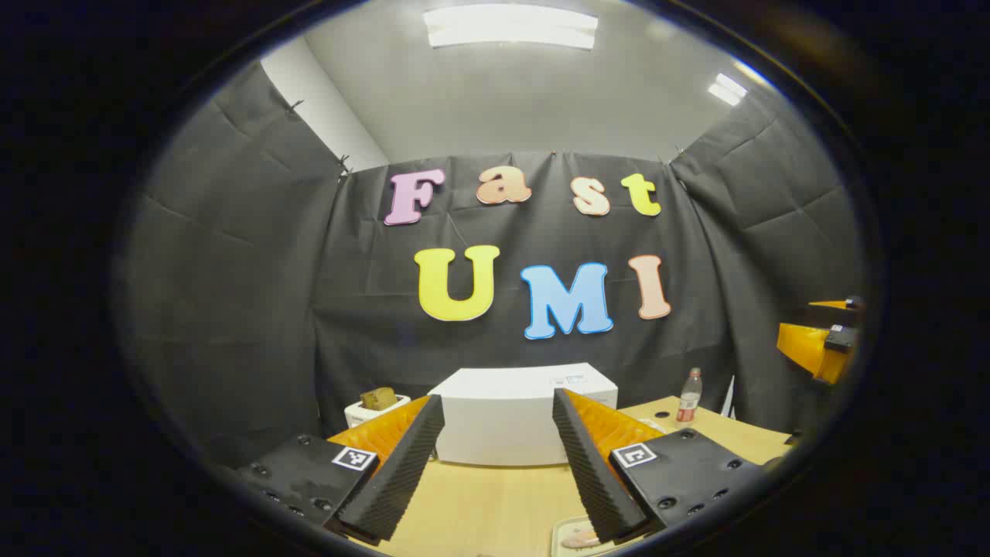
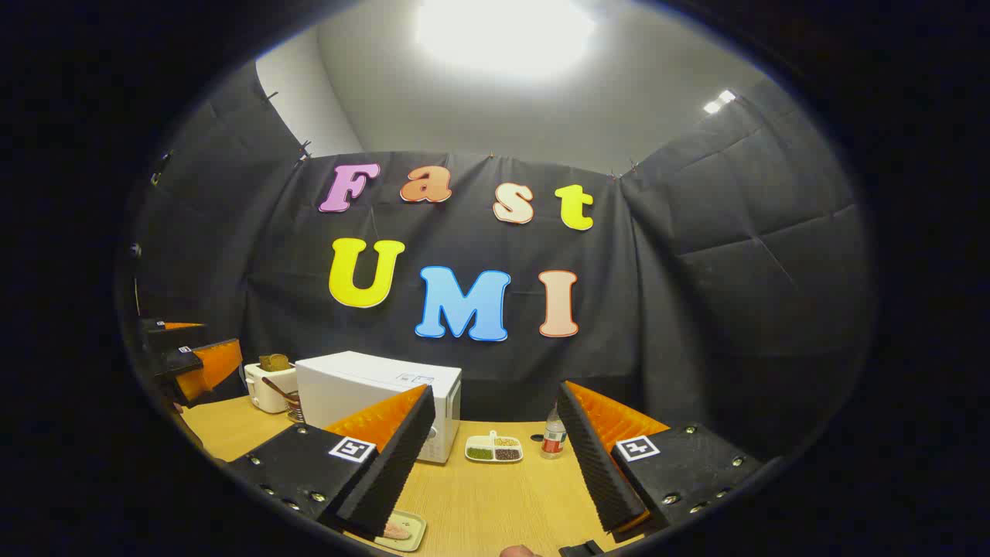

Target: Open the microwave oven with the left hand, put the food in, and close the microwave oven.

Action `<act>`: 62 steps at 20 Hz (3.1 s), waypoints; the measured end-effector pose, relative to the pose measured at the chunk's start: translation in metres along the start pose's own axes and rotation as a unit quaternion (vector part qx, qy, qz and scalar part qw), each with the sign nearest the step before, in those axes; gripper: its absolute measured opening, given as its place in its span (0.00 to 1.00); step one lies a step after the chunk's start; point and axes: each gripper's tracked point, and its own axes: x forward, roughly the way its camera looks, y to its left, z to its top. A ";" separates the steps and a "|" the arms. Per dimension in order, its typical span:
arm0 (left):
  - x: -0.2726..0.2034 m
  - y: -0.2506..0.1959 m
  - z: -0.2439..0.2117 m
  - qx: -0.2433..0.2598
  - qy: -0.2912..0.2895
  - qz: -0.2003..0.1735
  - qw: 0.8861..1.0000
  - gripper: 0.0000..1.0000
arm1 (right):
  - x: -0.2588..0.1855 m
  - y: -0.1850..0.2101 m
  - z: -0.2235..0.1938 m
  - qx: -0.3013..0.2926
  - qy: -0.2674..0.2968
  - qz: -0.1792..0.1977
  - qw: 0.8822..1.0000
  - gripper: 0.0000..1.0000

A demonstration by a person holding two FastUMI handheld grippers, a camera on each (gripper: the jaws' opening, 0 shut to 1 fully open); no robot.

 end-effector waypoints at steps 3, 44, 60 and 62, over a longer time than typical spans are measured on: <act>-0.001 -0.001 0.000 0.000 -0.001 0.001 1.000 0.95 | 0.001 -0.002 -0.002 0.006 0.002 0.002 1.000 0.97; 0.131 -0.109 -0.040 0.007 -0.009 -0.027 1.000 0.95 | 0.010 -0.056 -0.022 0.025 0.007 0.016 1.000 0.97; 0.275 -0.156 -0.200 0.006 0.114 -0.102 0.988 0.95 | 0.056 -0.060 -0.046 -0.003 0.049 -0.082 0.995 0.97; 0.287 -0.161 -0.217 0.009 0.130 -0.106 0.986 0.95 | 0.058 -0.062 -0.046 -0.007 0.052 -0.094 0.994 0.97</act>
